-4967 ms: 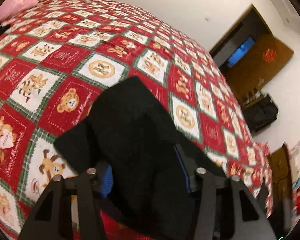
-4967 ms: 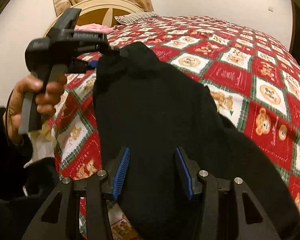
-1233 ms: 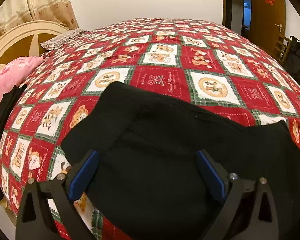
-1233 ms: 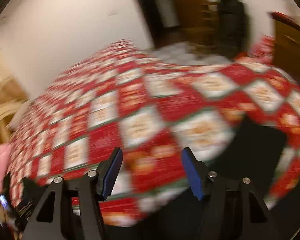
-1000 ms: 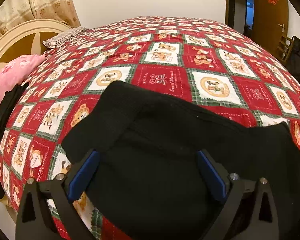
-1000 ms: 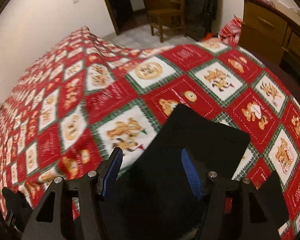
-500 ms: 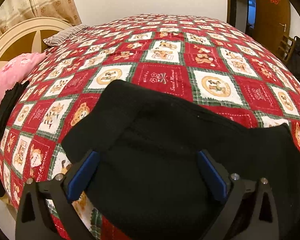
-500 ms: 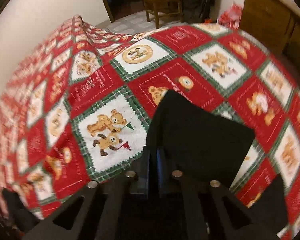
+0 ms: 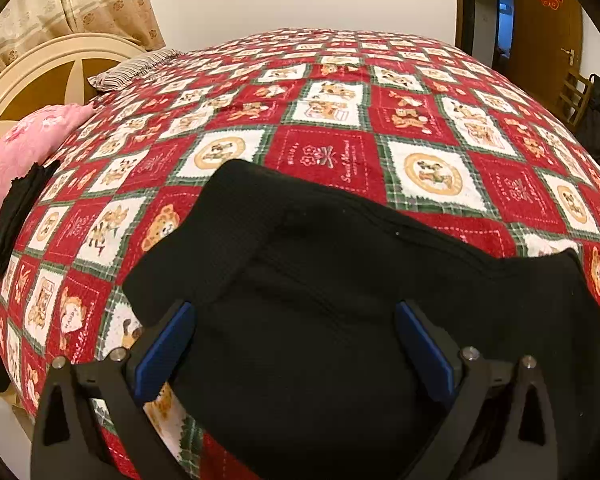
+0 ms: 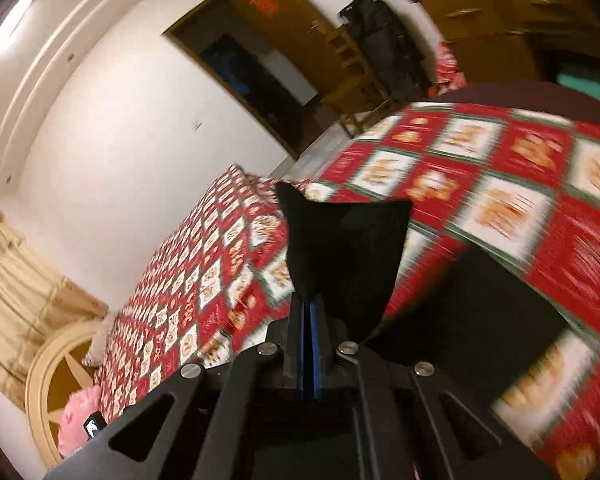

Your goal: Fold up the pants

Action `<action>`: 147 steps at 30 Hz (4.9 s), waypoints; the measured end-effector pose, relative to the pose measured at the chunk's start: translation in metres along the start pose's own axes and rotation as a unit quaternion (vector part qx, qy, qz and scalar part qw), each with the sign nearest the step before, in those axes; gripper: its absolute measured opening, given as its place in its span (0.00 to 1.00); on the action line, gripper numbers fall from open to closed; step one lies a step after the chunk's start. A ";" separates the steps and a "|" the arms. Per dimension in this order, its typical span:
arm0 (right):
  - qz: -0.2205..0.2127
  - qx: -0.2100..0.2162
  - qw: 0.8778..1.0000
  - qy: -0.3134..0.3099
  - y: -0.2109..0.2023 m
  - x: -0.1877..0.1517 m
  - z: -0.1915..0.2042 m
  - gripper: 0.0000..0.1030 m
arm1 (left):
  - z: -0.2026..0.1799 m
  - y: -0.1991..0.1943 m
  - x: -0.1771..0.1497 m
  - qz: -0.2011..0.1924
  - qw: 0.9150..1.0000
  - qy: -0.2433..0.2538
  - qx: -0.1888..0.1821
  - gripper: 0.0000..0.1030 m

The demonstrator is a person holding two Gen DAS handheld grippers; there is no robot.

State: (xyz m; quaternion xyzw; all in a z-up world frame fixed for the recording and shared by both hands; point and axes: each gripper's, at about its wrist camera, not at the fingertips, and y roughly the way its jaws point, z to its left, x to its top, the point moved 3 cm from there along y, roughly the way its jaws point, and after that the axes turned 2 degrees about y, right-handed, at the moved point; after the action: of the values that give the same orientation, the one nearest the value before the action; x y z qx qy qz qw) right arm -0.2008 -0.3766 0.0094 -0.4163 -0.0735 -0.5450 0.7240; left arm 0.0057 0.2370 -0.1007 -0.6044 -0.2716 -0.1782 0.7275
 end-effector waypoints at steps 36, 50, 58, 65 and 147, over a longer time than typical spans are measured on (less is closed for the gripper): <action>0.134 -0.185 0.946 -0.229 0.059 0.011 -0.053 0.48 | -0.034 -0.036 0.017 -0.005 1.000 0.021 0.001 1.00; 0.011 -0.163 0.935 -0.314 0.002 0.010 -0.006 0.07 | -0.037 -0.043 0.016 -0.011 1.000 0.016 -0.004 0.99; 0.048 -0.181 0.935 -0.303 0.036 0.012 -0.038 0.11 | -0.037 -0.045 0.016 -0.014 1.000 0.008 -0.008 0.99; 0.026 -0.208 0.958 -0.195 0.007 0.044 -0.071 0.54 | -0.041 -0.048 0.015 -0.015 1.000 0.012 -0.015 0.99; 0.131 0.044 0.797 -0.588 0.118 -0.266 0.201 0.36 | -0.128 -0.087 0.003 -0.059 0.979 0.097 -0.169 1.00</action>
State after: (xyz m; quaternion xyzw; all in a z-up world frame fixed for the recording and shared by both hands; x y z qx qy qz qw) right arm -0.1358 -0.0386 -0.0720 -0.6303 -0.4539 -0.0915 0.6231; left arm -0.0203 0.0938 -0.0465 -0.6814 -0.2008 -0.3216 0.6260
